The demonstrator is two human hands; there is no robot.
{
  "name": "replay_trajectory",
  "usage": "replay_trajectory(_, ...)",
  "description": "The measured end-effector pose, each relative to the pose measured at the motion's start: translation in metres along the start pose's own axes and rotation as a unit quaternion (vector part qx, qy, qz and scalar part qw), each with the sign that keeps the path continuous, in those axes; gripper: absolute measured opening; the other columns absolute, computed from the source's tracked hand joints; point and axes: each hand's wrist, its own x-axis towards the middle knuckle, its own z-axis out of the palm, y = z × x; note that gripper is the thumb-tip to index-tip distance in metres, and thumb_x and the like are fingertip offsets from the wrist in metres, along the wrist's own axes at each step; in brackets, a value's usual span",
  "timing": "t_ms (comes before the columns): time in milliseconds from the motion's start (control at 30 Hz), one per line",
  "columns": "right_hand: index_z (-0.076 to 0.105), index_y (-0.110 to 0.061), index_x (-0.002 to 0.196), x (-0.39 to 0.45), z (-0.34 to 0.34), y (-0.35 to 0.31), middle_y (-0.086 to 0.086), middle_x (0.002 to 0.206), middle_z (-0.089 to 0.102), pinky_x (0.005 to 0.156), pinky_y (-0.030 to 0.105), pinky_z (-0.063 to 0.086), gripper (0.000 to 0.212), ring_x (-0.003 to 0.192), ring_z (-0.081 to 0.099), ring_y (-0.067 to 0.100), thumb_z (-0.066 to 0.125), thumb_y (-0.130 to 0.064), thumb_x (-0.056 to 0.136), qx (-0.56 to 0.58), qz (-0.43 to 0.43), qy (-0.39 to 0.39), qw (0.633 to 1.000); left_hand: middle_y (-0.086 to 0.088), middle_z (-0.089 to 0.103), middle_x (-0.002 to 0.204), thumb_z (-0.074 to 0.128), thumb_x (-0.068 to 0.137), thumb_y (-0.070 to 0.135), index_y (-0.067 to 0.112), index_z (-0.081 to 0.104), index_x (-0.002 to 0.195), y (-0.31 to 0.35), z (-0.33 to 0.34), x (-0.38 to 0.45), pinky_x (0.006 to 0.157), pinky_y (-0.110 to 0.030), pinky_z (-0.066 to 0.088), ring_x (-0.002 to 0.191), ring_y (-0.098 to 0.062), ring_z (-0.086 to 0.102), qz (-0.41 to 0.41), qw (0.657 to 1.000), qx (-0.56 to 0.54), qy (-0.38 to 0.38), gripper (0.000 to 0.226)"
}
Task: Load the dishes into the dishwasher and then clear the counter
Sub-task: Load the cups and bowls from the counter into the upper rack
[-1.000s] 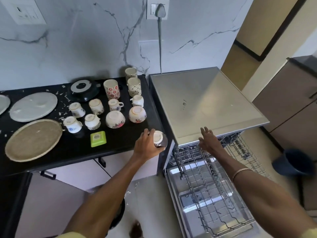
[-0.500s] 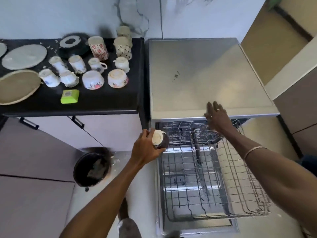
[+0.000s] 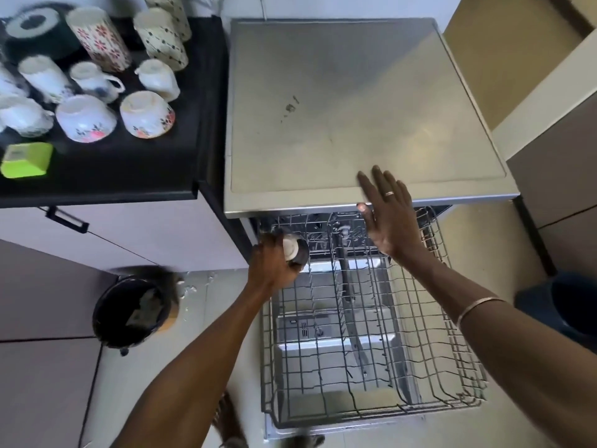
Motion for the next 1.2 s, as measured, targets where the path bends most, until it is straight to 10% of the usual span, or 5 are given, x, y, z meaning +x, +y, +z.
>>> replay_trajectory(300,0.025,-0.025,0.155,0.003,0.02,0.009,0.007,0.162,0.02,0.121,0.039,0.016,0.056,0.15,0.016,0.023,0.042,-0.038,0.103,0.007,-0.019,0.089,0.996,-0.005,0.069,0.097,0.068,0.066,0.051,0.014,0.061,0.105,-0.026,0.059,0.048,0.094,-0.038,0.042,0.099,-0.028,0.06,0.028,0.994,0.104,0.013,0.054)
replay_trajectory(600,0.028,-0.023,0.154,0.004,0.024,0.011,0.008,0.161,0.024,0.12,0.041,0.02,0.055,0.149,0.021,0.025,0.039,-0.041,0.104,-0.008,-0.023,0.11,0.994,-0.028,0.061,0.119,0.081,0.055,0.042,-0.004,0.046,0.133,-0.041,0.093,0.057,0.106,-0.046,0.039,0.116,-0.041,0.053,0.016,0.983,0.177,-0.041,0.097)
replay_trajectory(1200,0.021,-0.026,0.156,0.002,0.021,0.009,0.007,0.163,0.018,0.122,0.04,0.015,0.057,0.151,0.015,0.023,0.037,-0.042,0.103,-0.02,-0.011,0.075,0.997,-0.023,0.027,0.156,0.071,0.082,0.037,0.008,0.02,0.154,-0.035,0.097,0.041,0.116,-0.049,0.021,0.144,-0.042,0.021,0.021,0.984,0.168,-0.063,0.093)
